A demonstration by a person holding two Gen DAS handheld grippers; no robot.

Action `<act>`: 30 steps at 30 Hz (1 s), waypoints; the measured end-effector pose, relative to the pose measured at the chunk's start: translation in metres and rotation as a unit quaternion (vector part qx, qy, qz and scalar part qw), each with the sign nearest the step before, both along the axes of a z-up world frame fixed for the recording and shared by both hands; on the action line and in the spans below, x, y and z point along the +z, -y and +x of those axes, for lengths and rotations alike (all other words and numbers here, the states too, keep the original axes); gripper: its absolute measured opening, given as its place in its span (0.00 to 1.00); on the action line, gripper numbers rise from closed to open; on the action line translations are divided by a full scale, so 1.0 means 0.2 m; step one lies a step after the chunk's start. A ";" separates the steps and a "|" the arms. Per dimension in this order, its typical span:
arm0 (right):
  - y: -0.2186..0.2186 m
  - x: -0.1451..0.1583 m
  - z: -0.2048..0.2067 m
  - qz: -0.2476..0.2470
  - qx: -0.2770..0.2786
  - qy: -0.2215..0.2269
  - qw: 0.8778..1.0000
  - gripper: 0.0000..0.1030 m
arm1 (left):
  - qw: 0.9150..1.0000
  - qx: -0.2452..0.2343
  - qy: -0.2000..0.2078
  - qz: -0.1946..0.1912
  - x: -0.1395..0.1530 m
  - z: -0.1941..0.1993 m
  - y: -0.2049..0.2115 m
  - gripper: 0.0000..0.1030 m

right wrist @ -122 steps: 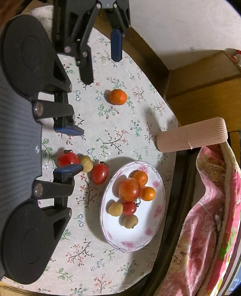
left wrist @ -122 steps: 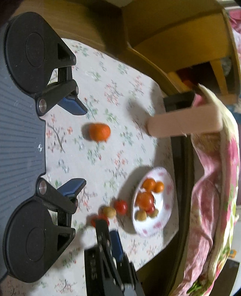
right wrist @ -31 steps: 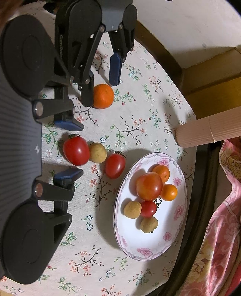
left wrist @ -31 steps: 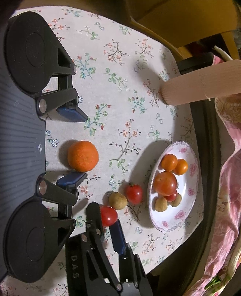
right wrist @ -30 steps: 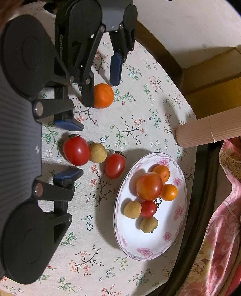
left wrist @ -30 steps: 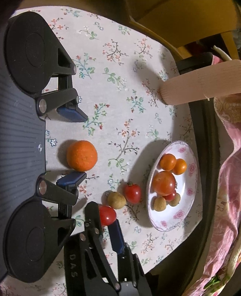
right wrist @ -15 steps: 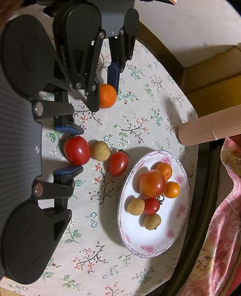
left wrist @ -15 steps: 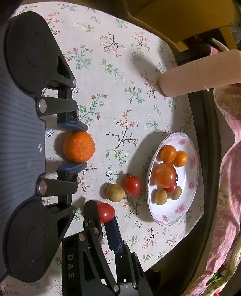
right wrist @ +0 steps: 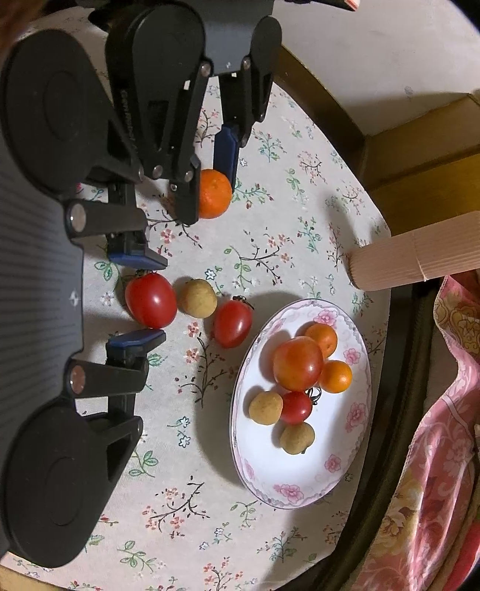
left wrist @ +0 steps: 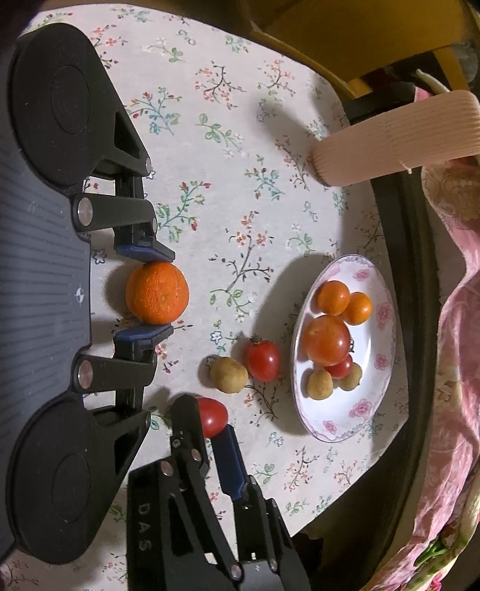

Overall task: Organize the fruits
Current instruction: 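Hold the orange and cherry tomato lifted above the table with both tools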

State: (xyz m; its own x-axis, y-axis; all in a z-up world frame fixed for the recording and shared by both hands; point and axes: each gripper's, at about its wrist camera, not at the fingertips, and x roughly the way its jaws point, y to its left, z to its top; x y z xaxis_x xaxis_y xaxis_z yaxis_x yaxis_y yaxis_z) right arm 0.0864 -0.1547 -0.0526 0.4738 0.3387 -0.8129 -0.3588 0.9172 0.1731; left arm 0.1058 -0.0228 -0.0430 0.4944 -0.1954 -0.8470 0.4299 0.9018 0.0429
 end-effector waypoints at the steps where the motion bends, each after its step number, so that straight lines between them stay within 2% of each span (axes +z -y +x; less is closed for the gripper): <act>1: 0.00 0.00 0.00 0.002 -0.001 -0.001 1.000 0.34 | 1.000 0.000 -0.001 0.001 0.00 0.00 0.00 0.42; 11: -0.01 -0.03 0.01 0.001 0.002 -0.010 1.000 0.35 | 1.000 -0.002 0.001 0.003 -0.01 -0.01 -0.01 0.46; 15: -0.02 -0.03 0.01 0.001 0.000 -0.008 1.000 0.35 | 1.000 -0.005 0.003 0.008 -0.01 -0.01 0.00 0.42; 30: 0.01 0.02 0.01 0.005 -0.006 0.001 1.000 0.34 | 1.000 -0.003 0.020 0.003 0.04 0.01 0.05 0.42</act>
